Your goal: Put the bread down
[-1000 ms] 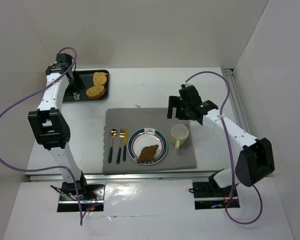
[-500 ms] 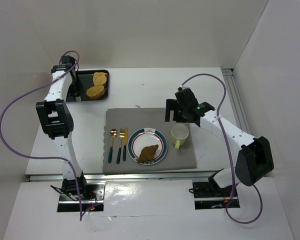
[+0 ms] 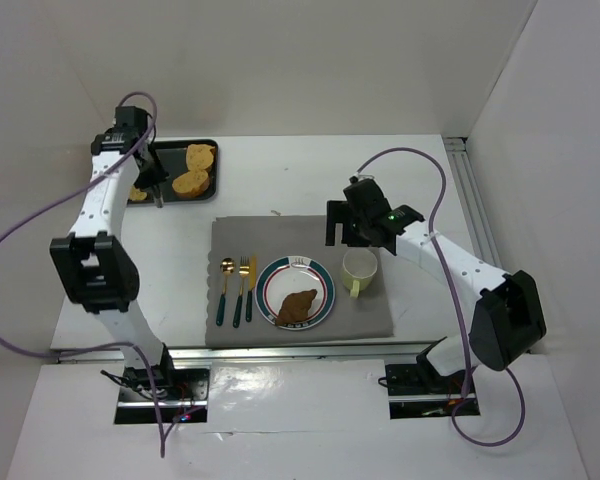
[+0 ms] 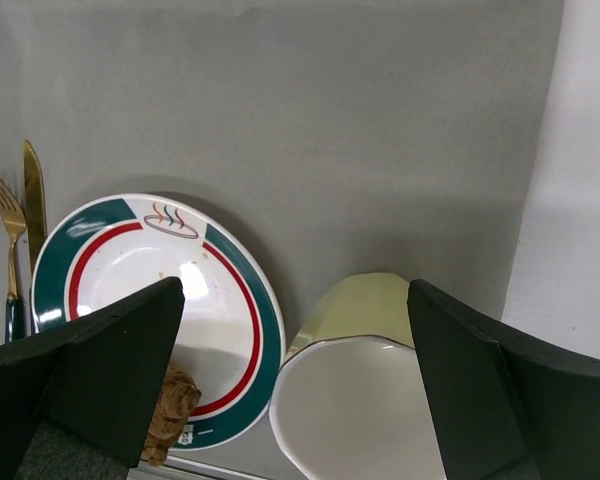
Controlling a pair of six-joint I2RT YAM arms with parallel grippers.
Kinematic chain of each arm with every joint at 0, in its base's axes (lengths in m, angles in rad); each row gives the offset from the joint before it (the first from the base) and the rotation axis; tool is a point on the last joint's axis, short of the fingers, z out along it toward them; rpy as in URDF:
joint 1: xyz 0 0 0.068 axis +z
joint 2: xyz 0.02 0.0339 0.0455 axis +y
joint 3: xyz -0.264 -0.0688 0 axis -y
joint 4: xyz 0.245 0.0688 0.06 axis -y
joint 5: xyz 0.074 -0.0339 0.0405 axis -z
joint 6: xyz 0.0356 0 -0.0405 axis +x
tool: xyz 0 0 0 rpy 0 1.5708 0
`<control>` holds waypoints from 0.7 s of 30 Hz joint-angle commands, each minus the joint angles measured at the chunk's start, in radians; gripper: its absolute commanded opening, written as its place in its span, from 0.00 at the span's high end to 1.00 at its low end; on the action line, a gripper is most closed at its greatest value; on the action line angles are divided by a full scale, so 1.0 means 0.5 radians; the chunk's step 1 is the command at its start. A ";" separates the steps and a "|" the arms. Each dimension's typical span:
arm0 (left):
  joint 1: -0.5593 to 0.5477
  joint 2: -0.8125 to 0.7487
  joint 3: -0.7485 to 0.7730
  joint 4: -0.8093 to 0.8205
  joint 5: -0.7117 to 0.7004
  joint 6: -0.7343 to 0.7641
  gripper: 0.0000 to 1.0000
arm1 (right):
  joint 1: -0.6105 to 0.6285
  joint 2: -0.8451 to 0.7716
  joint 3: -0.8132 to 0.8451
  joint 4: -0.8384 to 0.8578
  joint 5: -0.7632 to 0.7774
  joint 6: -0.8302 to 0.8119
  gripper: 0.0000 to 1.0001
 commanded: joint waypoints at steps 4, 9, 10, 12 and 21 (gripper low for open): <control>-0.382 -0.656 -0.539 0.097 0.047 -0.012 0.81 | 0.086 0.040 0.141 0.040 0.078 0.028 0.00; -0.585 -0.999 -0.831 0.097 0.215 0.031 0.81 | 0.141 0.040 0.181 0.022 0.124 0.046 0.00; -0.628 -1.048 -0.865 0.097 0.252 0.061 0.81 | 0.162 0.040 0.181 0.022 0.124 0.047 0.00; -0.756 -1.171 -0.969 0.097 0.393 0.086 0.81 | 0.163 0.040 0.160 0.022 0.142 0.047 0.00; -1.373 -1.328 -1.331 0.158 0.651 0.043 0.81 | 0.163 -0.006 0.178 -0.070 0.302 0.047 0.00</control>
